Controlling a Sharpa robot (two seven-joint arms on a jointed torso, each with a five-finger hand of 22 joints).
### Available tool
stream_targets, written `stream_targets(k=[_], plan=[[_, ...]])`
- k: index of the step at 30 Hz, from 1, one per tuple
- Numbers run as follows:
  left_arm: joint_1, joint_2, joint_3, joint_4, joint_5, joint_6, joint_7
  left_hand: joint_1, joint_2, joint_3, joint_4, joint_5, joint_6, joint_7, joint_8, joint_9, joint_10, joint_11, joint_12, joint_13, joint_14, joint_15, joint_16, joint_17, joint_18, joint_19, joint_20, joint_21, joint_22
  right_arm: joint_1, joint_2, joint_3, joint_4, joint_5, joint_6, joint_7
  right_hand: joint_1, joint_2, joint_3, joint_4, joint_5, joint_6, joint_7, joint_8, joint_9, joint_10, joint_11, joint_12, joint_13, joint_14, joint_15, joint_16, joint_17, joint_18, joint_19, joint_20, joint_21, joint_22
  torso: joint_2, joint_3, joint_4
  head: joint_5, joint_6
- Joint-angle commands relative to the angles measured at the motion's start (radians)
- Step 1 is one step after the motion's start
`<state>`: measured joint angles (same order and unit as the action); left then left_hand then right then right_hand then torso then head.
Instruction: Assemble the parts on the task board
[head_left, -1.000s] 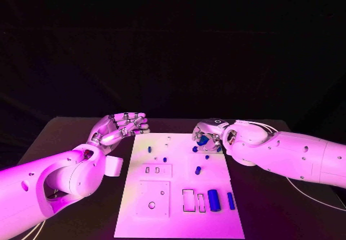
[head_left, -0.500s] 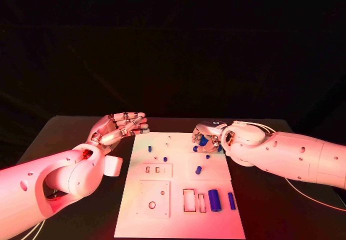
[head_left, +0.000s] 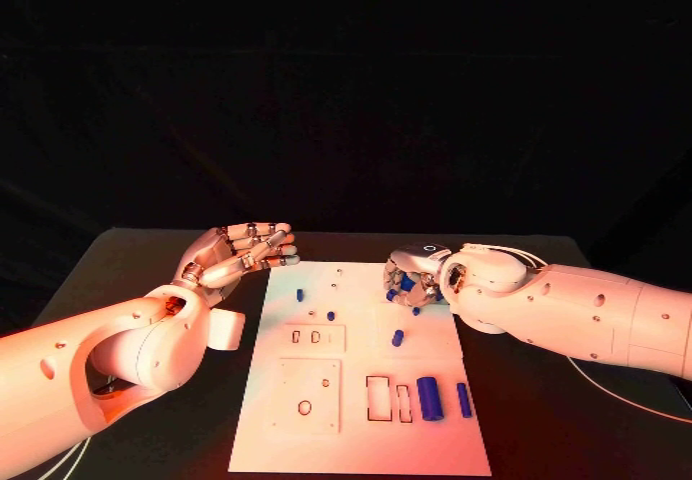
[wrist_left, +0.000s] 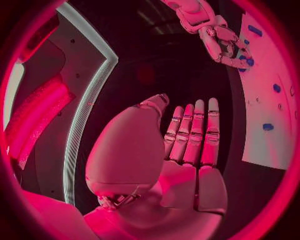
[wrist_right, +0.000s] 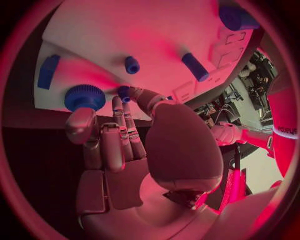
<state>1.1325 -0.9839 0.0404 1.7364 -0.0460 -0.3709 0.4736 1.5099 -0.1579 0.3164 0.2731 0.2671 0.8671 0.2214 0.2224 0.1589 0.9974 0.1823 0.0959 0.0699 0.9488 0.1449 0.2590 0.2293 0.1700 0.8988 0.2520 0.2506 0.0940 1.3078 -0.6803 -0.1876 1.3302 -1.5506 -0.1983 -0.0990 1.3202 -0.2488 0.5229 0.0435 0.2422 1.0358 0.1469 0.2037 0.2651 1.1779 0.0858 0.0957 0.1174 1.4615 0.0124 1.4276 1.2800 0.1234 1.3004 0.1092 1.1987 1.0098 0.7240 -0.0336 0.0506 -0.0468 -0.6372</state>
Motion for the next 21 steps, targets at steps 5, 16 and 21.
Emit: stream_targets(k=[5,16,21], plan=[[0.002,0.001,0.001,0.002,0.004,0.023,0.001,0.000,-0.010,0.008,0.000,-0.006,-0.004,0.014,-0.002,0.001,0.000,0.004,-0.002,-0.002,-0.008,0.002,-0.006,0.001,0.013,0.004,0.001,0.000,-0.001,-0.003,0.005,0.000,-0.004,-0.013,0.023,-0.005,0.004,0.004,0.010,0.001,0.002,0.009,0.000,0.006,0.002,0.011,-0.001,0.004,0.000,0.058,-0.006,0.008,0.004,-0.017,0.008,0.000,0.007,0.002,0.002,-0.0006,0.0020,-0.002,0.000],[0.003,0.002,0.001,0.001,0.004,0.026,-0.002,0.000,-0.009,0.009,-0.001,-0.006,-0.004,0.015,-0.002,0.001,0.000,0.005,-0.004,-0.002,-0.009,0.002,-0.007,0.002,0.013,0.003,0.001,-0.001,-0.002,-0.003,0.012,0.000,-0.009,-0.018,-0.024,-0.015,0.027,0.055,0.065,-0.006,0.002,0.047,-0.017,0.042,0.034,0.063,-0.020,0.022,0.009,0.059,-0.022,0.022,0.017,-0.019,0.012,-0.012,0.031,0.036,0.004,-0.0002,0.0016,-0.003,0.002],[0.003,0.002,0.001,0.000,0.004,0.027,-0.003,0.000,-0.009,0.009,-0.001,-0.006,-0.004,0.015,-0.002,0.001,0.000,0.005,-0.004,-0.002,-0.009,0.002,-0.007,0.002,0.013,0.003,0.001,-0.001,-0.002,-0.003,0.017,0.000,-0.011,-0.029,-0.045,-0.032,0.031,0.063,0.074,-0.012,0.001,0.052,-0.018,0.050,0.042,0.069,-0.022,0.022,0.010,0.059,-0.024,0.024,0.019,-0.020,0.012,-0.015,0.036,0.043,0.004,-0.0016,0.0024,-0.005,0.003]])
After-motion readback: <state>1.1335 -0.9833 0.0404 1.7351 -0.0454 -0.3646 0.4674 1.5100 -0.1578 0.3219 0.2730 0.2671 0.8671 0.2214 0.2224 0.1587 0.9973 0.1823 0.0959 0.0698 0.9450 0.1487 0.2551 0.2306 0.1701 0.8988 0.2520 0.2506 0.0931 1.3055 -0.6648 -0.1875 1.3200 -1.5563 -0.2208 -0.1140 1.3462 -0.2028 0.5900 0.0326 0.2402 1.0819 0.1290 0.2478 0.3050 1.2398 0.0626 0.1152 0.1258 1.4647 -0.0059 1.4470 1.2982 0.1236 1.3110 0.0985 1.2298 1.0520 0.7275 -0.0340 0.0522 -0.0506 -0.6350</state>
